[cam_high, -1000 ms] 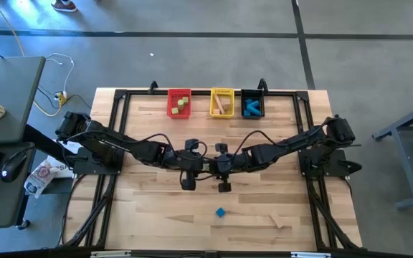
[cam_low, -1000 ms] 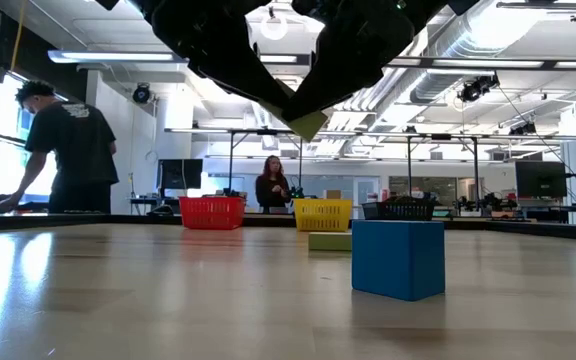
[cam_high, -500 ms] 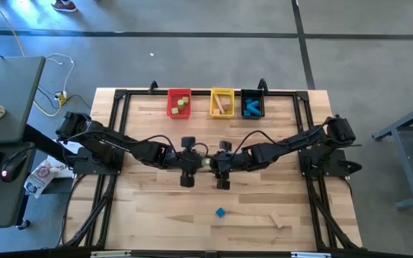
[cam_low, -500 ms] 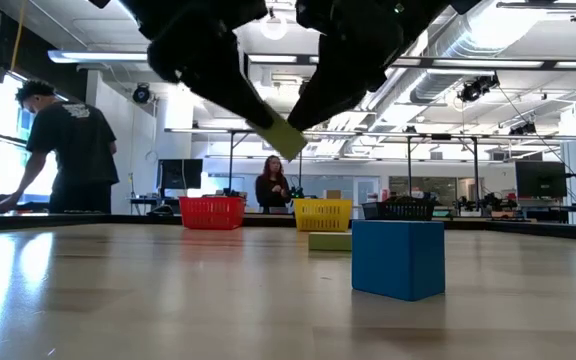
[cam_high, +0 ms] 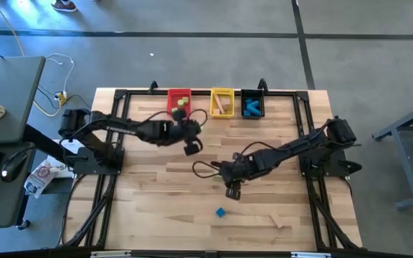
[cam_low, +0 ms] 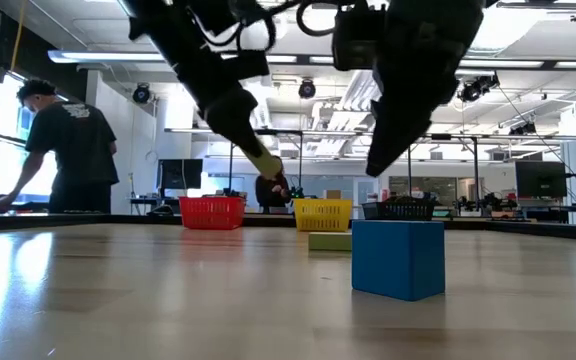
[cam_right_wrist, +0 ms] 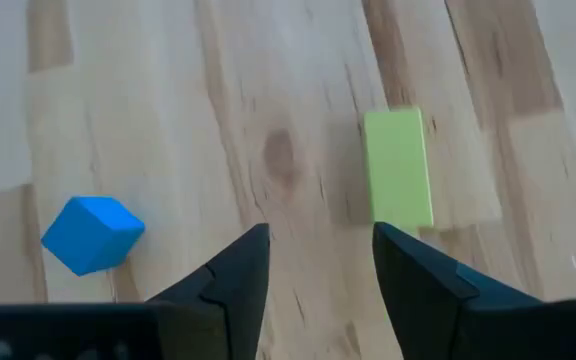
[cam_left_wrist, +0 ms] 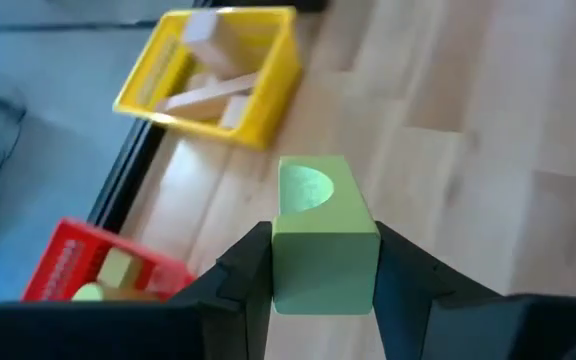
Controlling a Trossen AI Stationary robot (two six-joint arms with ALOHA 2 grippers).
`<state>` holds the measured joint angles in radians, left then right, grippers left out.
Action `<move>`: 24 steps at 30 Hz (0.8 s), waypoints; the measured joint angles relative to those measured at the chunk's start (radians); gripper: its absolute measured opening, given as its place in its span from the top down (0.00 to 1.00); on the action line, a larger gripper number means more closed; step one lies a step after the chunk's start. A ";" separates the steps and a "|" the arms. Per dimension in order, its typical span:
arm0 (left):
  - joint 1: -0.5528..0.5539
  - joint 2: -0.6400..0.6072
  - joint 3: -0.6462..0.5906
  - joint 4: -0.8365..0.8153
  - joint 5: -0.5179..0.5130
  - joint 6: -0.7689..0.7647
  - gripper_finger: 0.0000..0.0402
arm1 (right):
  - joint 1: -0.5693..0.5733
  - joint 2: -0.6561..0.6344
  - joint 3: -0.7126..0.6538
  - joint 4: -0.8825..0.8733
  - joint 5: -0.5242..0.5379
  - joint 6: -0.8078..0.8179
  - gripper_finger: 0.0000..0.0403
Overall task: Sort & place blocks by color
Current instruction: Put the green block into the red bin
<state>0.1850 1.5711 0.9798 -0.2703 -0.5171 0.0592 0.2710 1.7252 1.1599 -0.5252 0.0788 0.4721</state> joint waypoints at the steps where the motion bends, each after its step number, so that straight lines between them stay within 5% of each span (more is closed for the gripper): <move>1: 0.021 0.000 0.000 0.000 0.000 -0.006 0.73 | 0.009 0.000 0.000 -0.011 0.004 0.016 0.59; 10: 0.194 0.000 0.000 -0.003 -0.096 -0.022 0.73 | 0.090 0.000 0.000 -0.152 0.076 0.178 0.59; 24: 0.478 0.000 0.000 0.043 -0.030 -0.024 0.72 | 0.234 0.000 0.000 -0.399 0.183 0.526 0.59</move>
<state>0.6633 1.5707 0.9798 -0.2271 -0.5473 0.0351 0.5047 1.7256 1.1599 -0.9241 0.2619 0.9979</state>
